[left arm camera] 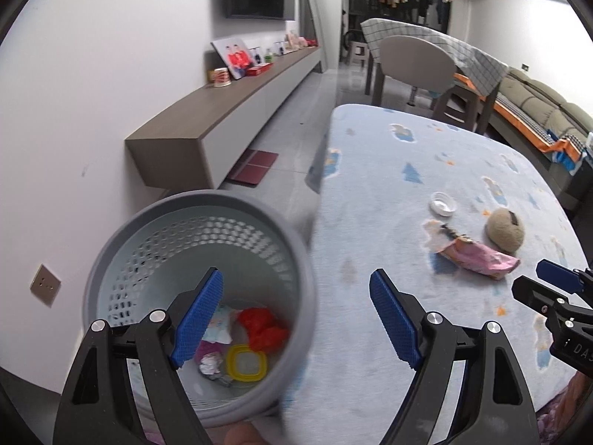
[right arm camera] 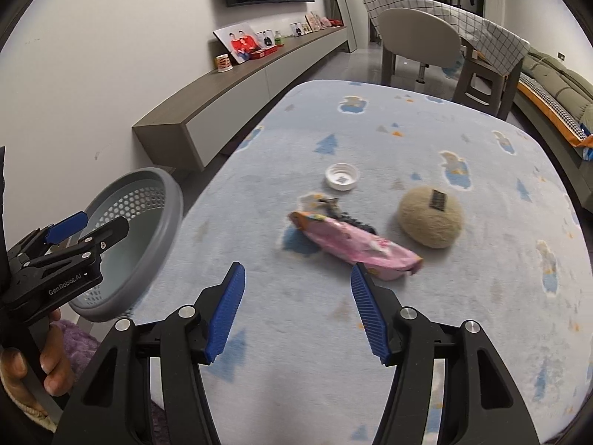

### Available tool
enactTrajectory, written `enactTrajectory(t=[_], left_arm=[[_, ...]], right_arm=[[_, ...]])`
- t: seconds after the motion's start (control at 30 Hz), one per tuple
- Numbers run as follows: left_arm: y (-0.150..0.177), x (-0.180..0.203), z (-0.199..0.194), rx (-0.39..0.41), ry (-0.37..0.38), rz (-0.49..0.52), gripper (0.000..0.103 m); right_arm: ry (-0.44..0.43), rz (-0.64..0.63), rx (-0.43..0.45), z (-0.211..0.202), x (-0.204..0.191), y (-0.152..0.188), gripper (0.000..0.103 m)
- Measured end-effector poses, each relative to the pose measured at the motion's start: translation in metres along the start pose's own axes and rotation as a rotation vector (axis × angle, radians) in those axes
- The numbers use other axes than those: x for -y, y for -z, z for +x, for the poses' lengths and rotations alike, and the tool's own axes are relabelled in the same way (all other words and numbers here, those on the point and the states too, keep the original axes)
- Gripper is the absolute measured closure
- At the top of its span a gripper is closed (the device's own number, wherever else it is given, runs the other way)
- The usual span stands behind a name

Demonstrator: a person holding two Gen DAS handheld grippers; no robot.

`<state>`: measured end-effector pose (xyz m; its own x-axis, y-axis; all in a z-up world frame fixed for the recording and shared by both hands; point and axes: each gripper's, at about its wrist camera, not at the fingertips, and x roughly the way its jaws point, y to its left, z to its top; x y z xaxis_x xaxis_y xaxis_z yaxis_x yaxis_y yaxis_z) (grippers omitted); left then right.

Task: Collect trash
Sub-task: 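Move both tools back to the pink wrapper on the table, then push the right tool fingers around the pink wrapper, turning it lengthwise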

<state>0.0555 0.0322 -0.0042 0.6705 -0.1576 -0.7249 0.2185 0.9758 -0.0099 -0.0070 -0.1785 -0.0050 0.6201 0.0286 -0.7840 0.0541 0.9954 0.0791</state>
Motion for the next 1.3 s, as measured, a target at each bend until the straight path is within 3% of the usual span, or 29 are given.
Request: enactTrajectory(t=[0.23,0.5,1.07,1.3], left_arm=[[-0.007,0.047,0.009,-0.006,0.067,0.04,0.023],[-0.009,0.074,0.024,-0.019,0.075,0.066,0.023],[0.0,0.066,0.056,-0.072,0.054,0.043,0.022],[0.001,0.062,0.059,-0.081,0.056,0.033,0.022]], right_arm=[[0.033,0.01,-0.006,-0.002,0.042,-0.002,0.045],[0.02,0.016,-0.033,0.018,0.066,-0.001,0.045],[-0.094,-0.1,-0.074,0.067,0.051,-0.019,0.04],[-0.089,-0.139,-0.117,0.09,0.049,-0.023,0.038]])
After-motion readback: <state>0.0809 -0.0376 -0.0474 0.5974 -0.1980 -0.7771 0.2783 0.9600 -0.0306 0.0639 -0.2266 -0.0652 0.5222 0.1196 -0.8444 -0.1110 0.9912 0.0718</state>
